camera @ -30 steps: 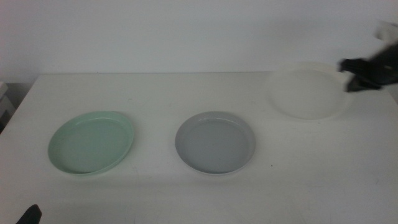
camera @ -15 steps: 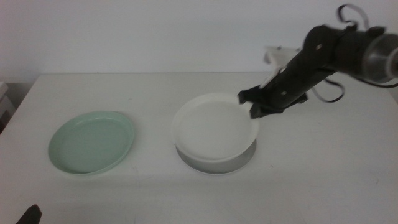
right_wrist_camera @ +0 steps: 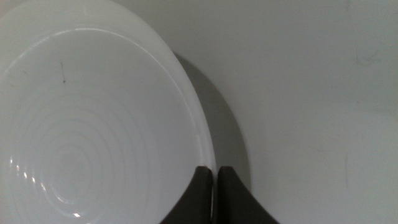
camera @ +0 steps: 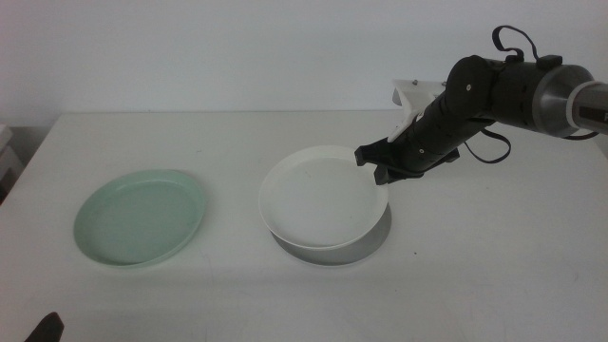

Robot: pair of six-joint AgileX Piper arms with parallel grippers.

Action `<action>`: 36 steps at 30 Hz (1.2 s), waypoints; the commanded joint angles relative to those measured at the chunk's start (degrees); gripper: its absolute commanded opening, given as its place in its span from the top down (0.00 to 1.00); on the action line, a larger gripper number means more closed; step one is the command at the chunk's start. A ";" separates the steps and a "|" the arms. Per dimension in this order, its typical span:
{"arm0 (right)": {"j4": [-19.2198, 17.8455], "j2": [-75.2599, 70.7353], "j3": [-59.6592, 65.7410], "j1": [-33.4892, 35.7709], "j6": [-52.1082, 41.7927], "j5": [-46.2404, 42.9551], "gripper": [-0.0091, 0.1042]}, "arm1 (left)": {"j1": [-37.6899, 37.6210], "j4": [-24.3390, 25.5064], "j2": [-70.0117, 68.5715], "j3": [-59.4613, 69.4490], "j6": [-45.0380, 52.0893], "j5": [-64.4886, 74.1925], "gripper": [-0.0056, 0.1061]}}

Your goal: Stack the three bowls on top of each other.

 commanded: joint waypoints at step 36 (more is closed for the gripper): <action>-1.83 -38.36 9.01 -0.44 -5.41 4.17 0.45 | 0.02 -0.60 -0.55 -0.24 -0.43 -3.98 0.08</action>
